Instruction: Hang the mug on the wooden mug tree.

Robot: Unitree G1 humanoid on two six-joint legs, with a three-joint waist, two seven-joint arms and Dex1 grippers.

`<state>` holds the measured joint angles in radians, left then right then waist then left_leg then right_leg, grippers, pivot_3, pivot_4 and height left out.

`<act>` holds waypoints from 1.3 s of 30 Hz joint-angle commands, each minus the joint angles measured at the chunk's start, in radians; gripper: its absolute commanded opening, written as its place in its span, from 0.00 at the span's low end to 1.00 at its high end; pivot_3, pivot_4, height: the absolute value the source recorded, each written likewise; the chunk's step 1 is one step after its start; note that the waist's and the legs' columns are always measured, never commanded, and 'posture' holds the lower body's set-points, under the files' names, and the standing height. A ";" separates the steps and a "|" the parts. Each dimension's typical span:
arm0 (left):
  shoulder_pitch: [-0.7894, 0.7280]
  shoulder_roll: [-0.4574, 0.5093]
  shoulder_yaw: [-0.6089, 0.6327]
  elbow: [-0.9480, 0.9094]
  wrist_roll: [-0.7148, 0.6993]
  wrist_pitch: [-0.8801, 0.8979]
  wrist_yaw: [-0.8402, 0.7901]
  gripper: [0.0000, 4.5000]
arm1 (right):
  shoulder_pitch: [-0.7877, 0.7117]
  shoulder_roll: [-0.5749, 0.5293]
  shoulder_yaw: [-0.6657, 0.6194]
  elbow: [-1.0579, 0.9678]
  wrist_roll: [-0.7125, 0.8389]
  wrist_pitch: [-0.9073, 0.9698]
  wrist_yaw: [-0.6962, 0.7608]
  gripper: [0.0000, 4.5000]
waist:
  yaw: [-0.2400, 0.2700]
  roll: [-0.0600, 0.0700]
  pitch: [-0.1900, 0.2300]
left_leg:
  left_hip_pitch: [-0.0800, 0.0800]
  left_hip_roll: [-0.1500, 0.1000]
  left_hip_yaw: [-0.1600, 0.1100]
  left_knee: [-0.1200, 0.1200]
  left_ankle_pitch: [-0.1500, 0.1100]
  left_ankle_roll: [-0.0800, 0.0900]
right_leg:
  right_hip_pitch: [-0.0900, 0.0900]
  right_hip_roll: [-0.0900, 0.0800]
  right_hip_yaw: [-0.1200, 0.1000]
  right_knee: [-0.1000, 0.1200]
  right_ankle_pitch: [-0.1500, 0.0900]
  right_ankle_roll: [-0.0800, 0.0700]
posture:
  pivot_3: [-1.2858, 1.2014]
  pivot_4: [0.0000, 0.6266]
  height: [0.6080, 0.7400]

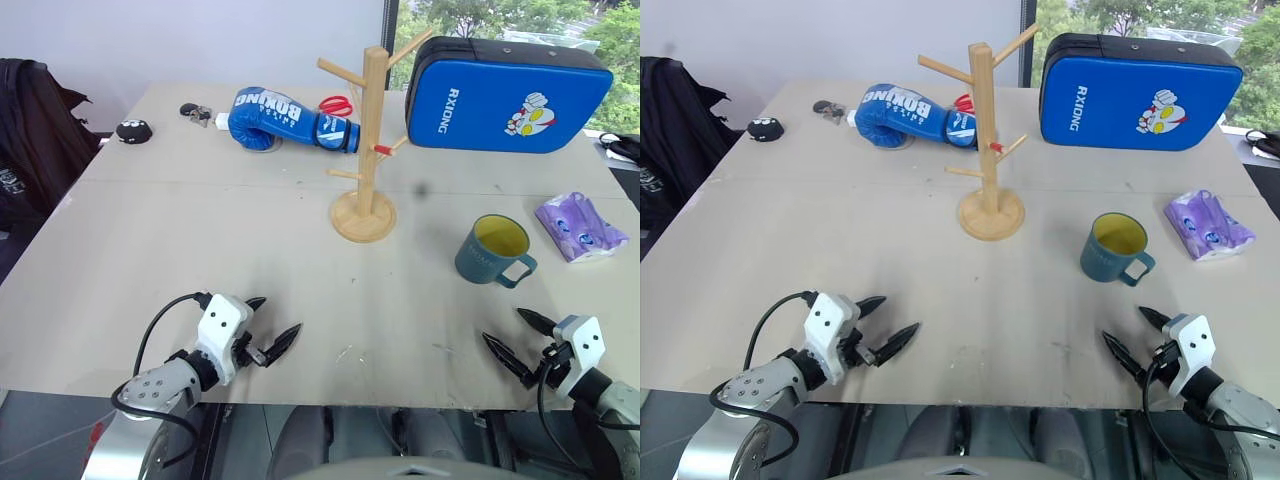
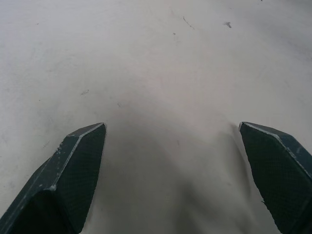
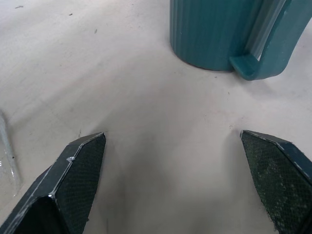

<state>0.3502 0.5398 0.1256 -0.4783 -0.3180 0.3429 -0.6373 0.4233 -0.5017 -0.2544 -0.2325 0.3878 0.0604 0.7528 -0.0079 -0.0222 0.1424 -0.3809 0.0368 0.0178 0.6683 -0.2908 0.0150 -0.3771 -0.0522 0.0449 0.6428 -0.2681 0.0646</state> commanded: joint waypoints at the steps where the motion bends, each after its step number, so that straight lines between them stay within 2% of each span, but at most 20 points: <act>1: -0.013 0.008 -0.011 -0.008 -0.018 -0.015 -0.033 1.00 | 0.012 0.005 -0.043 -0.016 0.010 -0.031 -0.008 0.99 | 0.000 0.000 0.000 | 0.000 0.000 0.000 0.000 0.000 0.000 | 0.000 0.000 0.000 0.000 0.000 0.000 | 0.52 0.24 0.98; 5: -0.059 0.007 -0.021 0.028 -0.030 -0.019 -0.059 1.00 | 0.018 0.010 -0.047 -0.013 0.008 -0.045 -0.019 0.99 | 0.003 0.000 0.000 | 0.000 0.000 0.000 0.000 0.000 0.000 | 0.000 0.000 0.000 0.000 0.000 0.000 | 0.52 0.24 0.98; 21: -0.083 0.018 -0.029 0.035 -0.037 -0.012 -0.096 1.00 | 0.043 0.038 -0.044 -0.049 -0.006 -0.029 -0.088 0.99 | 0.000 0.000 0.000 | 0.000 0.000 0.000 0.000 0.000 0.000 | 0.000 0.000 0.000 0.000 0.000 0.000 | 0.52 0.24 0.98; 24: -0.099 0.026 -0.032 0.030 -0.044 -0.006 -0.109 1.00 | 0.027 0.061 -0.054 -0.070 0.001 -0.003 -0.136 0.99 | 0.000 0.000 0.000 | 0.000 0.000 0.000 0.000 0.000 0.000 | 0.000 0.000 0.000 0.000 0.000 0.000 | 0.52 0.24 0.98; 29: -0.207 0.080 -0.073 -0.080 -0.143 0.074 -0.190 1.00 | -0.043 0.117 -0.058 -0.156 -0.022 0.090 -0.308 0.99 | 0.001 0.000 0.000 | 0.000 0.000 0.000 0.000 0.000 0.000 | 0.000 0.000 0.000 0.000 0.000 0.000 | 0.52 0.24 0.98; 35: -0.350 0.184 -0.082 -0.156 -0.261 0.185 -0.275 1.00 | -0.102 0.147 -0.056 -0.190 -0.052 0.201 -0.437 0.99 | 0.001 0.001 0.001 | -0.001 0.000 -0.001 0.000 0.000 0.000 | -0.001 0.000 0.000 0.000 0.000 0.000 | 0.52 0.24 0.98; 39: -0.422 0.222 -0.079 -0.184 -0.294 0.218 -0.281 1.00 | -0.135 0.148 -0.061 -0.191 -0.049 0.255 -0.472 0.99 | -0.002 0.001 0.001 | -0.002 0.000 0.000 0.000 0.000 0.000 | -0.001 0.000 0.000 0.000 0.000 0.000 | 0.52 0.24 0.98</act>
<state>-0.0525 0.7496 0.0307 -0.6135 -0.5833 0.5556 -0.9117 0.3039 -0.3527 -0.2861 -0.3870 0.3341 0.3033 0.3029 -0.0098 -0.0209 0.1437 -0.3820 0.0364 0.0177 0.6684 -0.2907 0.0149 -0.3781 -0.0517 0.0450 0.6428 -0.2680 0.0649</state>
